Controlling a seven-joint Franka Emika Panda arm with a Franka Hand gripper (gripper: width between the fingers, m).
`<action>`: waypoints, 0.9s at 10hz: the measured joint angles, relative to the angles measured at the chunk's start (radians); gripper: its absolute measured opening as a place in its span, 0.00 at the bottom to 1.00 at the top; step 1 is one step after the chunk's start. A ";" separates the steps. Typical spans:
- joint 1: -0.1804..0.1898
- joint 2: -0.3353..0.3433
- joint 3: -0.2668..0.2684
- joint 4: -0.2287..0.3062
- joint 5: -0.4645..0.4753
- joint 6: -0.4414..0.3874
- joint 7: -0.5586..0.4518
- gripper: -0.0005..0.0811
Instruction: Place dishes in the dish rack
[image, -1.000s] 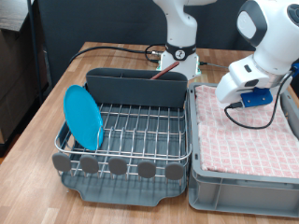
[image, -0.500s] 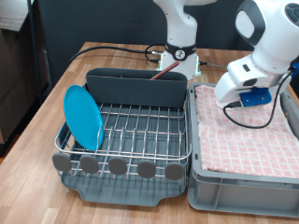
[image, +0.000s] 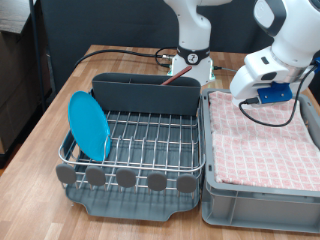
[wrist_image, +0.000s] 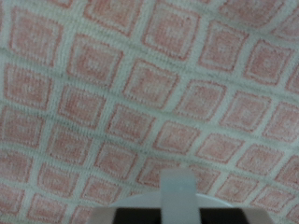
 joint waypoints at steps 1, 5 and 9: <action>0.000 -0.017 0.000 0.001 0.000 -0.005 0.000 0.10; -0.002 -0.108 -0.014 0.002 -0.105 0.080 0.057 0.10; -0.011 -0.157 -0.033 0.001 -0.208 0.171 0.038 0.10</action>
